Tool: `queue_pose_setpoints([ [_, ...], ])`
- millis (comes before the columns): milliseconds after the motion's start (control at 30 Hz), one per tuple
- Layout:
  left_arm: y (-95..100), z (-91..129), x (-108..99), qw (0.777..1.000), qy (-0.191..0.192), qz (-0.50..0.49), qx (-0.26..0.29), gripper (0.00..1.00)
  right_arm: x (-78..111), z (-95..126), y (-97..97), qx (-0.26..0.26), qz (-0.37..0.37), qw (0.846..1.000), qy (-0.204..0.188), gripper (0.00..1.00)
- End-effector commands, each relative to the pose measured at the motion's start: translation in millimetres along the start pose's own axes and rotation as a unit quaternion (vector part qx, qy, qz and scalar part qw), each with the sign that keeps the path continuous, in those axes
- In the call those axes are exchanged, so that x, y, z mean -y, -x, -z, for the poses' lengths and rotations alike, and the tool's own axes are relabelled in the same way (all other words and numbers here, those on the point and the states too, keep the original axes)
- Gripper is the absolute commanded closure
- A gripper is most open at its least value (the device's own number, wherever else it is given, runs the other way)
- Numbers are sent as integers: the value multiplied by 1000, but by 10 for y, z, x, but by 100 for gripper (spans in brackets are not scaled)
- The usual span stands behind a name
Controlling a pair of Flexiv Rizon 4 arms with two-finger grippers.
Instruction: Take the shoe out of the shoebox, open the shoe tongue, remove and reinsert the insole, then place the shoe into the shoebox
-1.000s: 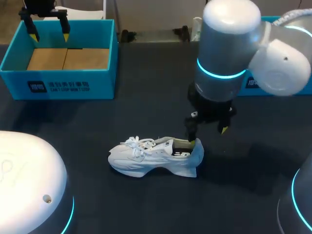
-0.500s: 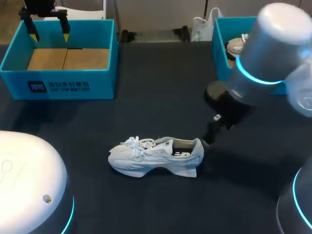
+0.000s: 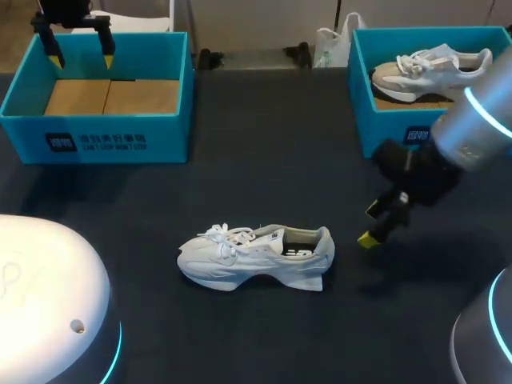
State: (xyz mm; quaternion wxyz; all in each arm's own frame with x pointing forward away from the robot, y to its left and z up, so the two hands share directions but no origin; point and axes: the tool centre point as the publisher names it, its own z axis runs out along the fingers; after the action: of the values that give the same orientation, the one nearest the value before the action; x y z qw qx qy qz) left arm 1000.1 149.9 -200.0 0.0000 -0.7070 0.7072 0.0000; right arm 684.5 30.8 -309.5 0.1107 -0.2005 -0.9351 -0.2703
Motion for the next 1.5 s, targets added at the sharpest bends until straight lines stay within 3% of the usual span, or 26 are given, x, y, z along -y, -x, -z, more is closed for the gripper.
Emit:
queue_pose_setpoints([
  [33,0,0,-1,1000,0,0,0,0,115,1,65,1,95,969,229,0],
  [133,0,0,-1,1000,0,0,0,0,239,-29,123,13,97,960,261,0],
  [567,0,0,-1,1000,0,0,0,0,239,-29,123,13,97,960,261,0],
  [867,0,0,-1,1000,0,0,0,0,450,-307,355,1,93,951,293,0],
  [1500,0,0,-1,1000,0,0,0,0,475,-441,370,40,148,933,326,0],
])
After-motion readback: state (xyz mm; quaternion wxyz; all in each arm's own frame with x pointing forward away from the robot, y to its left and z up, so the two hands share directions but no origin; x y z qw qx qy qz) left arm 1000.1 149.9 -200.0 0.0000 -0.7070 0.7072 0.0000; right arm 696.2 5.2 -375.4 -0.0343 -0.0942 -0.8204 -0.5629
